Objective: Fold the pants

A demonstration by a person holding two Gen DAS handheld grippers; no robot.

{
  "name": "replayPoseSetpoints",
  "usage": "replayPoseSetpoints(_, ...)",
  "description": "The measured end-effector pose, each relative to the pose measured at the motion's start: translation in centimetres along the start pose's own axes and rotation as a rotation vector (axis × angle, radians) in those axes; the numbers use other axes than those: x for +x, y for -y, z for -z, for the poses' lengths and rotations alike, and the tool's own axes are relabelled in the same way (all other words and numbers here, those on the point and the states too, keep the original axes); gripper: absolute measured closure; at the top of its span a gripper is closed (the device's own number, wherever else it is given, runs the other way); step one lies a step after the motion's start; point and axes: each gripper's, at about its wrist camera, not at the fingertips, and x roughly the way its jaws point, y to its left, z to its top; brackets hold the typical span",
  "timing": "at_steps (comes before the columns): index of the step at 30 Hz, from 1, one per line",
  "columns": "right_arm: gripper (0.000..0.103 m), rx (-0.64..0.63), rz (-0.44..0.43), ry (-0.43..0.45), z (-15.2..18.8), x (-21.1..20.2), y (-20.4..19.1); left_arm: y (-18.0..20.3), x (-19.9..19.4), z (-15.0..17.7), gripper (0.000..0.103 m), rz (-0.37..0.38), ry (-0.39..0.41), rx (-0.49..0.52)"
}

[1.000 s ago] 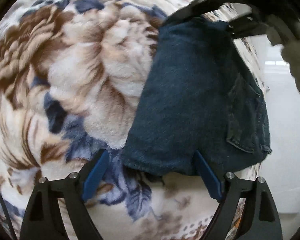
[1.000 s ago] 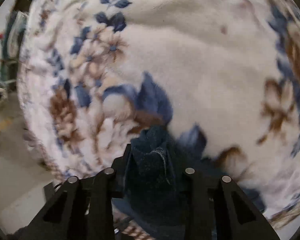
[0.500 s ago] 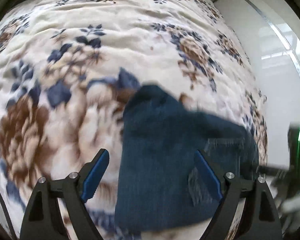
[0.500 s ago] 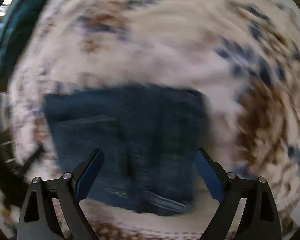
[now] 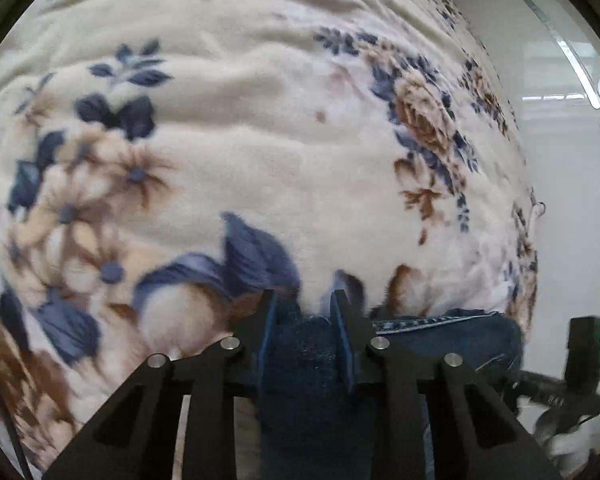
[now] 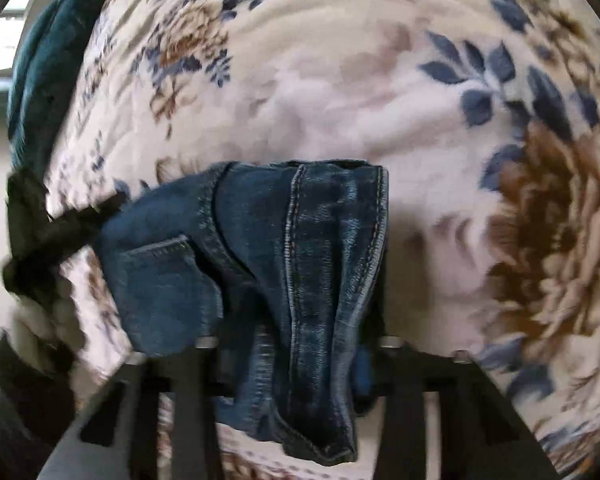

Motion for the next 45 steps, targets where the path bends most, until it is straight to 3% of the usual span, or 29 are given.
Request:
replayPoseSetpoints(2,0.082,0.059,-0.034,-0.008,-0.1,0.2,1.5,-1.7,0.4,0.0,0.078,0.003,0.000,-0.073)
replayPoseSetpoints(5,0.079,0.074,-0.052,-0.051,0.0,0.8,2.5,-3.7,-0.4,0.0,0.076,0.114,0.023,-0.236)
replayPoseSetpoints(6,0.074,0.036,-0.047,-0.059,0.0,0.4,2.1,-3.9,-1.0,0.0,0.074,0.150,0.036,-0.267)
replayPoseSetpoints(7,0.071,0.018,-0.056,-0.062,-0.3,-0.1,1.8,-4.1,-1.9,0.1,0.064,0.189,0.051,-0.289)
replayPoseSetpoints(8,0.061,0.016,-0.062,-0.056,-0.6,-0.9,1.6,-4.0,-2.6,0.1,0.049,0.213,0.064,-0.297)
replayPoseSetpoints(10,0.036,0.025,-0.101,-0.005,-1.4,-2.6,1.3,-3.7,-3.7,0.4,0.028,0.248,0.083,-0.303)
replayPoseSetpoints(11,0.022,0.032,-0.119,0.017,-1.7,-3.2,1.4,-3.5,-3.8,0.5,0.027,0.276,0.071,-0.309)
replayPoseSetpoints(14,0.022,0.078,-0.159,0.005,-3.6,-2.2,1.8,-3.1,-1.5,0.5,0.027,0.320,-0.031,-0.357)
replayPoseSetpoints(16,0.027,0.113,-0.187,-0.035,-4.6,-0.2,1.6,-2.7,-0.4,0.3,0.033,0.274,-0.048,-0.361)
replayPoseSetpoints(17,0.037,0.121,-0.198,-0.036,-4.7,0.3,1.5,-2.2,-0.1,0.1,0.055,0.228,-0.023,-0.328)
replayPoseSetpoints(18,0.050,0.146,-0.203,-0.023,-4.8,0.3,1.6,-1.8,-0.2,-0.1,0.069,0.188,-0.016,-0.295)
replayPoseSetpoints(20,0.065,0.164,-0.189,0.002,-4.8,-0.1,1.4,-1.0,-0.2,-0.4,0.084,0.134,0.004,-0.208)
replayPoseSetpoints(21,0.077,0.164,-0.159,0.026,-4.8,-0.7,1.4,-0.7,-0.4,-0.5,0.086,0.066,0.016,-0.149)
replayPoseSetpoints(24,0.077,0.169,-0.170,0.018,-4.6,-0.3,1.8,1.2,-1.1,-0.8,0.086,-0.223,0.052,0.096)
replayPoseSetpoints(25,0.077,0.162,-0.159,0.018,-4.6,-0.3,1.9,1.1,-1.5,-0.9,0.086,-0.267,0.060,0.118)
replayPoseSetpoints(28,0.058,0.117,-0.124,0.020,-4.4,-1.0,1.9,-0.7,-2.6,-0.7,0.067,-0.118,0.032,0.004)
replayPoseSetpoints(30,0.023,0.082,-0.095,0.044,-3.9,-2.0,1.8,-1.9,-3.6,0.3,0.043,-0.055,0.037,-0.073)
replayPoseSetpoints(31,0.017,0.061,-0.113,0.077,-3.3,-3.0,2.4,-2.1,-3.9,0.9,0.022,-0.030,0.036,-0.091)
replayPoseSetpoints(32,0.011,0.037,-0.161,0.125,-2.6,-3.8,2.7,-2.5,-4.1,1.7,0.015,0.020,0.028,-0.118)
replayPoseSetpoints(34,0.009,-0.009,-0.234,0.163,-1.6,-4.1,2.9,-2.5,-3.9,3.4,0.015,0.145,0.002,-0.174)
replayPoseSetpoints(36,0.002,-0.050,-0.240,0.158,-0.8,-3.4,3.1,-2.3,-4.1,5.5,0.015,0.243,0.015,-0.217)
replayPoseSetpoints(39,0.002,-0.141,-0.264,0.040,0.7,0.0,2.5,-0.4,-3.1,6.8,0.015,0.341,-0.002,-0.169)
replayPoseSetpoints(42,0.001,-0.162,-0.240,-0.035,1.1,3.7,3.0,1.2,-1.4,6.9,0.012,0.260,0.009,-0.065)
replayPoseSetpoints(45,0.000,-0.144,-0.316,-0.053,0.6,5.8,3.9,1.2,0.1,6.2,0.012,0.231,-0.044,-0.022)
